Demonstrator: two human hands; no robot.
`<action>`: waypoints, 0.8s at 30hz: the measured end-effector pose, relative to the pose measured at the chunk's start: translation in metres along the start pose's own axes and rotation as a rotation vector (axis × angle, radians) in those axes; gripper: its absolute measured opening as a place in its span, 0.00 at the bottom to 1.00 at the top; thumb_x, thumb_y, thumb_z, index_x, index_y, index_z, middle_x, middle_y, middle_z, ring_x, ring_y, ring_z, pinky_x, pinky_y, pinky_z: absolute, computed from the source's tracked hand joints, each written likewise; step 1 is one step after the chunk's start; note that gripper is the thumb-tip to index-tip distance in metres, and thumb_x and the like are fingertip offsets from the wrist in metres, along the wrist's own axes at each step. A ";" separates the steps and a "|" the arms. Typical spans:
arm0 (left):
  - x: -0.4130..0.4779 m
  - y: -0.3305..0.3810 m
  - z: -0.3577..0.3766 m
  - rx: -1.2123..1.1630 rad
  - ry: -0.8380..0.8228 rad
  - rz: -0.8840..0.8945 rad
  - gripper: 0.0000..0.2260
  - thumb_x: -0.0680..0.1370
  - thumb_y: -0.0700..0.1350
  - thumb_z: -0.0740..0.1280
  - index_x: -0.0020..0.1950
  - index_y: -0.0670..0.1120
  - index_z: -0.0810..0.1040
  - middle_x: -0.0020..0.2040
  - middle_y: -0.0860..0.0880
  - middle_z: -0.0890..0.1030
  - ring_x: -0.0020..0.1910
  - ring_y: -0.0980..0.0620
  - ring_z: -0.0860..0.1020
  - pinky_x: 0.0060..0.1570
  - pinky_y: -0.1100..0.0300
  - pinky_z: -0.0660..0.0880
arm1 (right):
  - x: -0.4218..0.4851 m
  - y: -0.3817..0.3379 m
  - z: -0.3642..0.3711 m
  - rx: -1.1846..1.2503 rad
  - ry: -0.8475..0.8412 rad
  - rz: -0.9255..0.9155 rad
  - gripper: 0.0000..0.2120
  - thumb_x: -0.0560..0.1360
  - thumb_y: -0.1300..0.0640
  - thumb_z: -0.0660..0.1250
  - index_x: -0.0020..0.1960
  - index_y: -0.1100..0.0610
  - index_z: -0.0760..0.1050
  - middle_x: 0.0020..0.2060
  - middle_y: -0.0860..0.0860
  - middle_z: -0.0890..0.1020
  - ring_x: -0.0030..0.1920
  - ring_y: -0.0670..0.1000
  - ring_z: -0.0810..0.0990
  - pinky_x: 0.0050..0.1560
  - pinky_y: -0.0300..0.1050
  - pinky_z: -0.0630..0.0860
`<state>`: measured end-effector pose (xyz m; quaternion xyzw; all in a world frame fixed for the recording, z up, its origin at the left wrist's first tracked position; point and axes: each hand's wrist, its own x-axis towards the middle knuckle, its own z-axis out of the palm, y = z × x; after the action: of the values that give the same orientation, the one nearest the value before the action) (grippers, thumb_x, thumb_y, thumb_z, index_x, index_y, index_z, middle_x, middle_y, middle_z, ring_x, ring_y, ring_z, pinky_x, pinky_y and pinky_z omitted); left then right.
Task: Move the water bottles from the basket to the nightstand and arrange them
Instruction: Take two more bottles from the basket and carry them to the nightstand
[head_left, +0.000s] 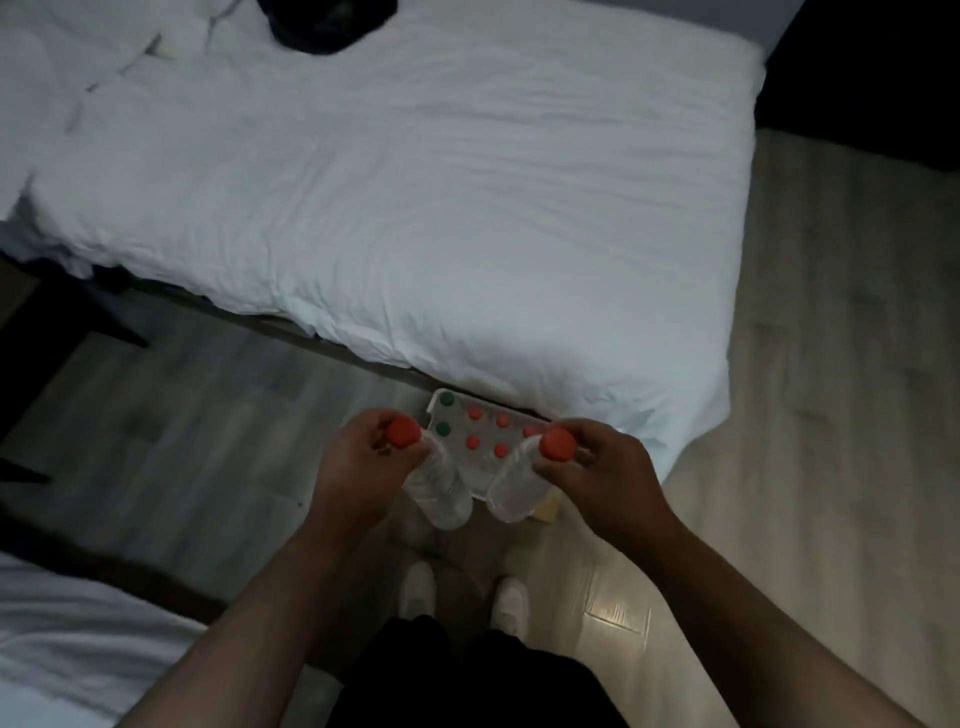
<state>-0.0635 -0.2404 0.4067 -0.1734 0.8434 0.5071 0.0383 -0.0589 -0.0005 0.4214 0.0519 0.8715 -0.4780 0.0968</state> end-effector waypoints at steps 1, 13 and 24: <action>-0.009 0.007 -0.006 -0.002 0.022 0.010 0.15 0.67 0.37 0.76 0.39 0.56 0.77 0.38 0.55 0.81 0.34 0.65 0.78 0.36 0.69 0.74 | -0.006 -0.010 -0.004 0.010 -0.008 -0.006 0.15 0.65 0.54 0.78 0.49 0.43 0.79 0.43 0.38 0.82 0.46 0.36 0.80 0.50 0.36 0.78; -0.040 0.037 -0.113 -0.130 0.233 0.037 0.15 0.68 0.37 0.76 0.43 0.56 0.81 0.39 0.54 0.84 0.37 0.62 0.81 0.39 0.66 0.76 | -0.006 -0.126 0.003 0.021 -0.161 -0.222 0.12 0.65 0.55 0.78 0.44 0.42 0.80 0.38 0.38 0.83 0.42 0.35 0.81 0.43 0.29 0.77; -0.026 -0.006 -0.250 -0.139 0.517 -0.022 0.14 0.69 0.40 0.76 0.42 0.59 0.78 0.39 0.60 0.83 0.41 0.67 0.80 0.38 0.75 0.74 | 0.039 -0.248 0.122 -0.017 -0.427 -0.277 0.09 0.67 0.59 0.76 0.44 0.49 0.83 0.37 0.46 0.85 0.36 0.38 0.82 0.34 0.28 0.73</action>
<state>-0.0096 -0.4530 0.5287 -0.3082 0.7865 0.5022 -0.1848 -0.1274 -0.2371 0.5534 -0.1712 0.8341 -0.4793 0.2128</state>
